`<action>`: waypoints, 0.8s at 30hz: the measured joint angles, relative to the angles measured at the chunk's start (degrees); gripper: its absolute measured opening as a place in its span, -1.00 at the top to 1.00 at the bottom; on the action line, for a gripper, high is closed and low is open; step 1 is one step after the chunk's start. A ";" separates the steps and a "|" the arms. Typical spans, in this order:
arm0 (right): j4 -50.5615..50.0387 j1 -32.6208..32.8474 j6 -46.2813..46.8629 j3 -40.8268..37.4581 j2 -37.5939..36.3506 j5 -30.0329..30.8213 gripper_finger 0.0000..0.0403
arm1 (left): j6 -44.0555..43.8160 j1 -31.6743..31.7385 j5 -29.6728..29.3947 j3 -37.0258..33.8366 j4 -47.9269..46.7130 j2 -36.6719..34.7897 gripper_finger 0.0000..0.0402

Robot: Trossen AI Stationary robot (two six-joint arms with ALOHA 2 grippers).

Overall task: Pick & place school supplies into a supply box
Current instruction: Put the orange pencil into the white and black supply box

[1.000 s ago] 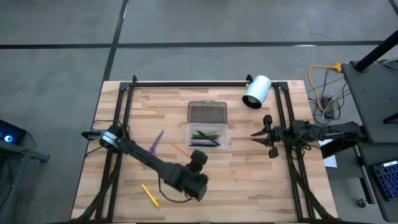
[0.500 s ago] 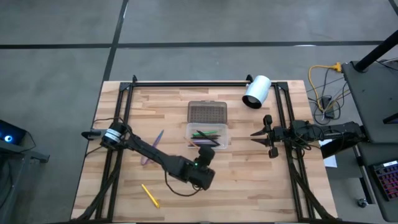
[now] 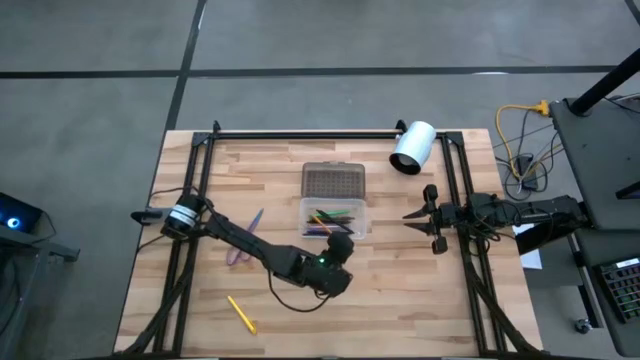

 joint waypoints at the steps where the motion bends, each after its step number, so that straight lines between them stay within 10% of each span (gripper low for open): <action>1: 0.00 0.02 0.00 0.00 0.00 0.02 0.64 | 0.00 0.34 0.02 -0.02 0.04 0.00 1.00; 24: 0.00 0.01 0.00 0.00 0.00 0.02 0.66 | -4.07 8.47 -0.08 -3.74 10.51 0.00 1.00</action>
